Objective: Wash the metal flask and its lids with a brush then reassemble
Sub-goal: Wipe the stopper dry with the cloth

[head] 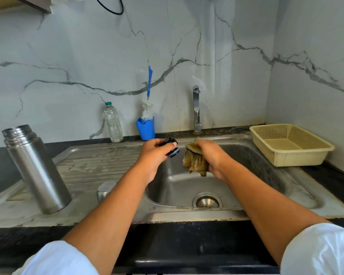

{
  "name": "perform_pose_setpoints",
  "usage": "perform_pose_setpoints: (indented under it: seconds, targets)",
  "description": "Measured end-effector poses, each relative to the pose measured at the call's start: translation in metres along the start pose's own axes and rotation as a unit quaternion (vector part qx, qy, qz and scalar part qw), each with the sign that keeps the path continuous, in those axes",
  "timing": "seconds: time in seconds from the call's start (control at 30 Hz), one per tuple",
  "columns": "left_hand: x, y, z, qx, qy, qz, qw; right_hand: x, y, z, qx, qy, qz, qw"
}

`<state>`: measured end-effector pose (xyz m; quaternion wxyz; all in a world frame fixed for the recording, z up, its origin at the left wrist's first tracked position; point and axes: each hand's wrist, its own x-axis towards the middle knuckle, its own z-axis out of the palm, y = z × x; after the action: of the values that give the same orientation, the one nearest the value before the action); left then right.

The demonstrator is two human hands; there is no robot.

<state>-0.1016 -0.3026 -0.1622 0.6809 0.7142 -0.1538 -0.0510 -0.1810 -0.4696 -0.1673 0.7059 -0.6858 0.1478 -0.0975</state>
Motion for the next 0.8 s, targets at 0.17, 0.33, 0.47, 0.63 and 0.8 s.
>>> perform_pose_setpoints:
  seconds: [0.17, 0.33, 0.47, 0.63, 0.8]
  targets:
    - [-0.027, 0.024, -0.056, 0.109, 0.043, 0.07, 0.991, -0.018, -0.018, 0.035, -0.151, -0.039, -0.081, 0.984]
    - [-0.061, 0.027, -0.134, 0.195, 0.097, 0.064, 0.974, -0.037, -0.029, 0.089, -0.341, -0.055, -0.212, 0.914]
    - [-0.086, 0.017, -0.18, 0.266, 0.13, 0.038, 0.954, -0.051, -0.029, 0.12, -0.445, -0.082, -0.266, 0.851]
    - [-0.1, -0.005, -0.201, 0.34, 0.141, -0.008, 0.93, -0.065, -0.023, 0.146, -0.52, -0.097, -0.286, 0.799]
    - [-0.109, -0.014, -0.2, 0.371, 0.131, -0.027, 0.919, -0.074, -0.02, 0.157, -0.561, -0.088, -0.293, 0.769]
